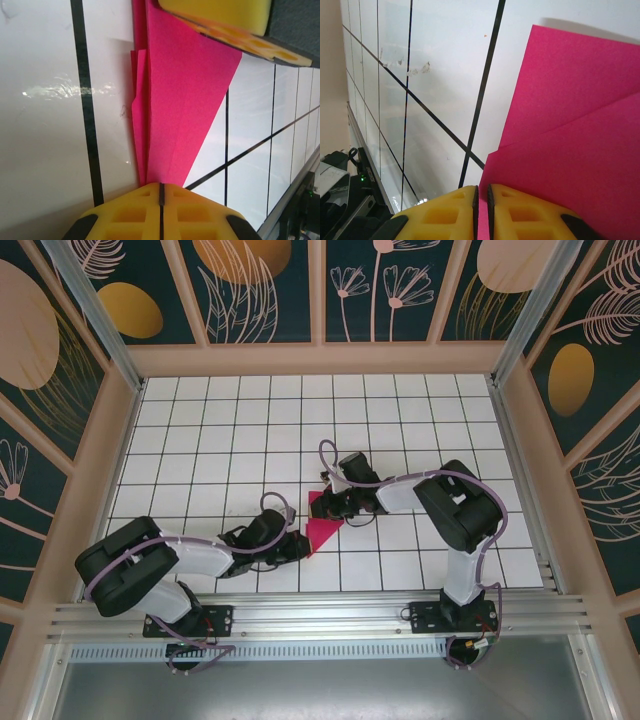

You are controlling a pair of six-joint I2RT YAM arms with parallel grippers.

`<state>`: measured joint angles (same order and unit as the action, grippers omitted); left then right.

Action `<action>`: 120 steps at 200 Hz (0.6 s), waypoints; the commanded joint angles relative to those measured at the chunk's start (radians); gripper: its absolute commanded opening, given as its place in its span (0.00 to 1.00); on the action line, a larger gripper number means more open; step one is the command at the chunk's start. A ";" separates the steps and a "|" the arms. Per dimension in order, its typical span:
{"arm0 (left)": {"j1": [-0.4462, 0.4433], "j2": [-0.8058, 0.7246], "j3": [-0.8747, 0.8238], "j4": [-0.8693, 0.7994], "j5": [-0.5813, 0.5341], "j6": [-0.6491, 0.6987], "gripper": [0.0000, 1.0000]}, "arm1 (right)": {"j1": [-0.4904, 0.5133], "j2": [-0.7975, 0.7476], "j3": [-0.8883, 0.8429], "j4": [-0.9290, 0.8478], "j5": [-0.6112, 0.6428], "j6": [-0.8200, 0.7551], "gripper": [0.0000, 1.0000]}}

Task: Fold a paper plane with a square sheet of paper (pick it up from the middle)
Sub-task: Fourth fold the wing at the center of the table.

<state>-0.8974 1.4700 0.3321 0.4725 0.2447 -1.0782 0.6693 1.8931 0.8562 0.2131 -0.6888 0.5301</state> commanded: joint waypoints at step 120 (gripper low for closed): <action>-0.011 0.021 0.055 -0.373 0.156 0.175 0.11 | 0.000 0.096 -0.036 -0.092 0.141 -0.021 0.18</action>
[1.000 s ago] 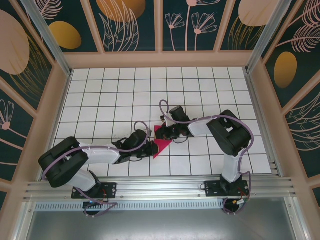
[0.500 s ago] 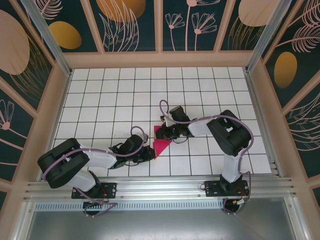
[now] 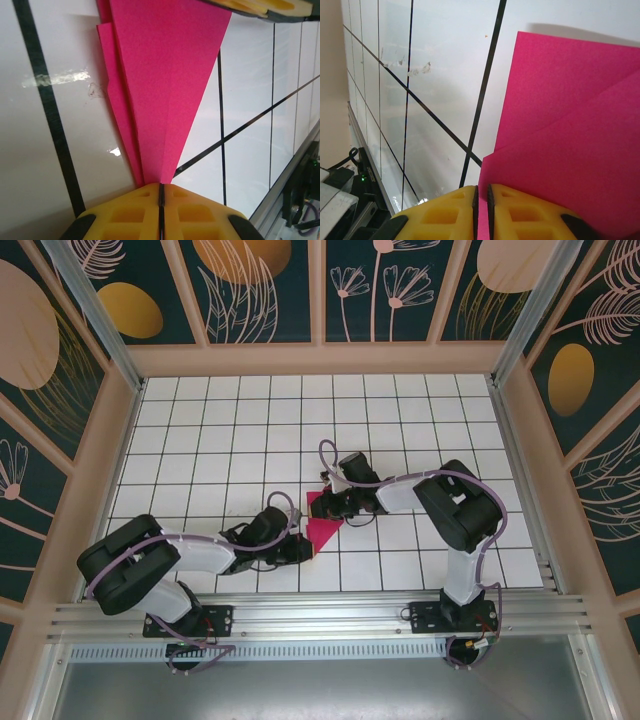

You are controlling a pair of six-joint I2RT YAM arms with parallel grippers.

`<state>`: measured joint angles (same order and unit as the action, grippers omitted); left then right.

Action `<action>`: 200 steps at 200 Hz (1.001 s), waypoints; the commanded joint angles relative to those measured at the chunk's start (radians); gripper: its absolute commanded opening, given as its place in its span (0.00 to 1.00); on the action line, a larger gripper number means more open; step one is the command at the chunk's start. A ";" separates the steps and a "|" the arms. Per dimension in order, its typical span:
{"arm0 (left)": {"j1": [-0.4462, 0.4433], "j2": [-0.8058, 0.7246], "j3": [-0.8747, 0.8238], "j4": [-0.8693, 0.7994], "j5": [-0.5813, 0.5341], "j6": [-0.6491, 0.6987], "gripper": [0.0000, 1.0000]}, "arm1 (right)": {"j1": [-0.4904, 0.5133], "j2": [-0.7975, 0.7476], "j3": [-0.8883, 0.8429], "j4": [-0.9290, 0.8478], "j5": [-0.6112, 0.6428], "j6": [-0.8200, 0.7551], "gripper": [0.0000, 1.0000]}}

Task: Fold a paper plane with a square sheet of paper (pick it up from the middle)
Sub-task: Fourth fold the wing at the center of the table.

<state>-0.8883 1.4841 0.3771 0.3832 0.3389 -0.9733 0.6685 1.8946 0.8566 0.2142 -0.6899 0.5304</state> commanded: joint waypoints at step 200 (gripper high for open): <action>-0.024 0.061 0.183 -0.153 -0.142 0.066 0.10 | 0.003 0.085 -0.044 -0.088 0.136 -0.017 0.19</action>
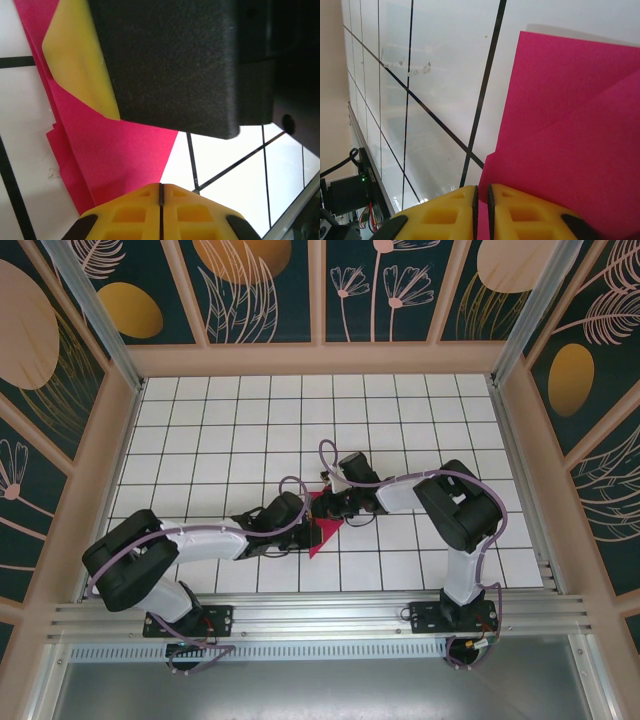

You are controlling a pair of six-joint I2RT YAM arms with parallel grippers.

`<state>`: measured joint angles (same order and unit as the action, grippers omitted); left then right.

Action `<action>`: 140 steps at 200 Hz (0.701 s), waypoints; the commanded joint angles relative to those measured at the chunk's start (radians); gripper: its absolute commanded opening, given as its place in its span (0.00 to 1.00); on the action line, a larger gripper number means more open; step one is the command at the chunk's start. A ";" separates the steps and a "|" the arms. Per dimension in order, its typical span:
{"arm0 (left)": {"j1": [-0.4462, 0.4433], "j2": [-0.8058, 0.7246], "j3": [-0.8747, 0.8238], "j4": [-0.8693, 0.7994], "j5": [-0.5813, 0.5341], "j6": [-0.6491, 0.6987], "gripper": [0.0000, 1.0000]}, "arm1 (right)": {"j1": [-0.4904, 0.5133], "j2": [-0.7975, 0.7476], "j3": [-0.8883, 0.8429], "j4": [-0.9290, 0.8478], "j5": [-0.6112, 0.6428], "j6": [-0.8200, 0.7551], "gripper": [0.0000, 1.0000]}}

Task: Fold a paper plane with a square sheet of paper (pick it up from the middle)
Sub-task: Fourth fold the wing at the center of the table.

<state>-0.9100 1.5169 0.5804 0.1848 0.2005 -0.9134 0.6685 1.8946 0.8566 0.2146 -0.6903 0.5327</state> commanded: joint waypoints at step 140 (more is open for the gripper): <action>-0.002 0.078 -0.167 0.067 0.033 -0.035 0.02 | -0.035 -0.124 0.008 -0.123 0.135 0.002 0.19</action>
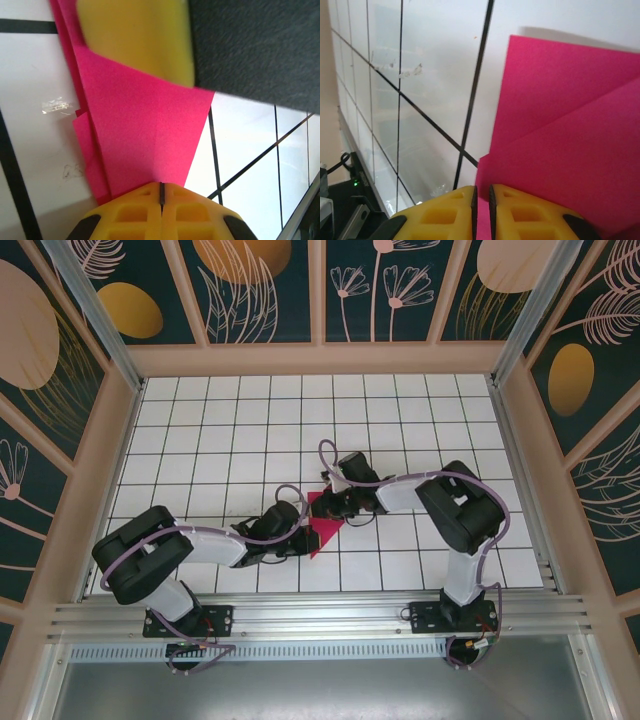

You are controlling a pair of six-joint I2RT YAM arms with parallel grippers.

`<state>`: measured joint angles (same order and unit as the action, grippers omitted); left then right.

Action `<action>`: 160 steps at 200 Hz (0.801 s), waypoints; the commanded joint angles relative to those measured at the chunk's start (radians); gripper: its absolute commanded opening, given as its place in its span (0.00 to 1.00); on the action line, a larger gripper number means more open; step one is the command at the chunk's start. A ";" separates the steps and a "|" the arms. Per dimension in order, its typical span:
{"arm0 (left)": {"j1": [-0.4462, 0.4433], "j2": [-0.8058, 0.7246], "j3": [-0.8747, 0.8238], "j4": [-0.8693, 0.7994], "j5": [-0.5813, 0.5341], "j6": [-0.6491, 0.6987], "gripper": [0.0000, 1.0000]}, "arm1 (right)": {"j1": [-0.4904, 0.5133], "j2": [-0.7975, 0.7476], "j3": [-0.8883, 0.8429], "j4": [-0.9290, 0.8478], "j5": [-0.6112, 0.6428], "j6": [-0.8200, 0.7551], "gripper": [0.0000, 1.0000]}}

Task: Fold a paper plane with a square sheet of paper (pick it up from the middle)
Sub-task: Fourth fold the wing at the center of the table.

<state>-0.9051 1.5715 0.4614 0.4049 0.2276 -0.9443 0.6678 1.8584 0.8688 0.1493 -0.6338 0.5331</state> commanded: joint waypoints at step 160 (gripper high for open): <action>-0.007 0.050 -0.035 -0.186 -0.004 0.014 0.00 | 0.018 0.017 -0.045 -0.002 0.088 0.022 0.15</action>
<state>-0.9051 1.5738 0.4622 0.4053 0.2276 -0.9436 0.6968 1.8198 0.7998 0.1608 -0.6292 0.5587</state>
